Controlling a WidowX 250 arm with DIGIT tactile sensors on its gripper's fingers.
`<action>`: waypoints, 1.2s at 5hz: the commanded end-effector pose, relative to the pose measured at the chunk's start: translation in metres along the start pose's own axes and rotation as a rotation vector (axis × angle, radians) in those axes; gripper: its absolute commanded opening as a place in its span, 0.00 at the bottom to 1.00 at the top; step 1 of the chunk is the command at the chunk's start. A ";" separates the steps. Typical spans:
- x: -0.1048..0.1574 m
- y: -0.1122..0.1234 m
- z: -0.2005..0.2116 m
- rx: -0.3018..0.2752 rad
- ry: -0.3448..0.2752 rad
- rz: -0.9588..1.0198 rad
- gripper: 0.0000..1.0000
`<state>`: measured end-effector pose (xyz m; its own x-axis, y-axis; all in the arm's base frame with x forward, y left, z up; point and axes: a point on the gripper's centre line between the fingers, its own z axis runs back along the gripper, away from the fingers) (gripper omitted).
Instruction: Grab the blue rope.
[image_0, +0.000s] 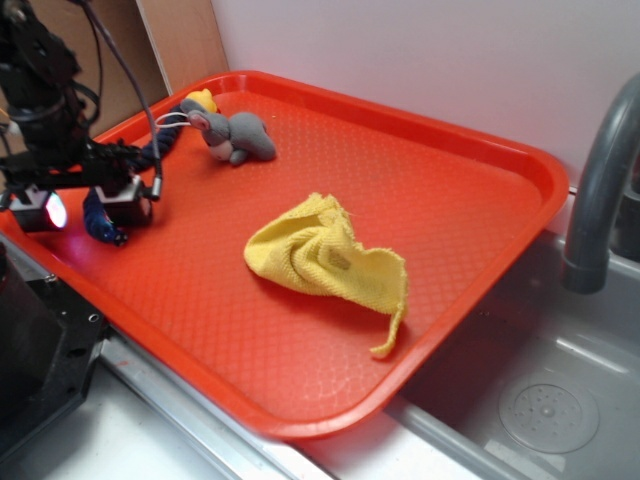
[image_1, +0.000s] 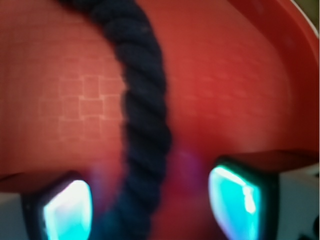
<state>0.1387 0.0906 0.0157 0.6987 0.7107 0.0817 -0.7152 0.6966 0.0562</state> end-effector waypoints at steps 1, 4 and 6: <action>-0.028 0.012 -0.013 0.018 0.023 -0.042 0.00; -0.013 -0.070 0.102 -0.044 0.007 -0.661 0.00; -0.014 -0.081 0.201 0.109 -0.060 -0.712 0.00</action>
<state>0.1907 0.0002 0.1940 0.9970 0.0768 -0.0123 -0.0723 0.9736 0.2167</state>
